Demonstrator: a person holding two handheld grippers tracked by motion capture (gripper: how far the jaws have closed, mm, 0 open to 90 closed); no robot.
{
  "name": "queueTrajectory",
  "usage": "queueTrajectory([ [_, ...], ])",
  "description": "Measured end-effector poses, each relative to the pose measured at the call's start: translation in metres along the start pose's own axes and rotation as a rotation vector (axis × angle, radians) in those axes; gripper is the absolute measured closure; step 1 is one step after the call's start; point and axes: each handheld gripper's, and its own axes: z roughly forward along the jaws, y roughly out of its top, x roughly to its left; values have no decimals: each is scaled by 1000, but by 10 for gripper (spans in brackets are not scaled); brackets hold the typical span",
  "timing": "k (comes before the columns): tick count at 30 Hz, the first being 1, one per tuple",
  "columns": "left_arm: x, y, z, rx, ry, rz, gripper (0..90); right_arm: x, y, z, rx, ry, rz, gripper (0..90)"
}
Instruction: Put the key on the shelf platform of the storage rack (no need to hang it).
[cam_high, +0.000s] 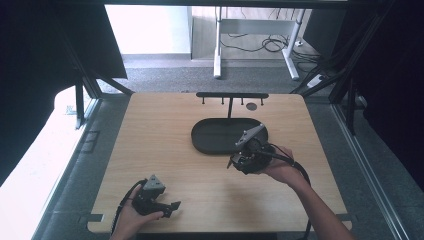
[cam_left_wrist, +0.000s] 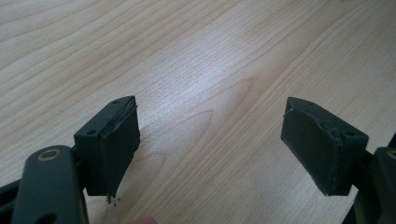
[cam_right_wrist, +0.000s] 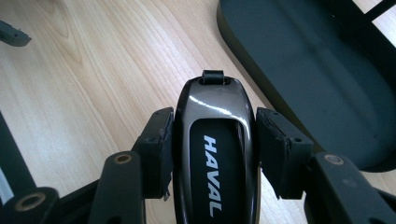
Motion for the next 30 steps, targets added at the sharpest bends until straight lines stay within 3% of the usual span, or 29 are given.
queueTrajectory([
  [11, -2, 0, 1, 10, -13, 13, 197, 7, 11, -2, -7, 8, -39, 491],
  [17, -3, 0, 4, 35, -20, 32, 197, 8, 14, 1, -2, 10, -43, 491],
  [30, -4, -1, 10, 71, -22, 35, 197, 11, 20, 10, 18, -4, -77, 491],
])
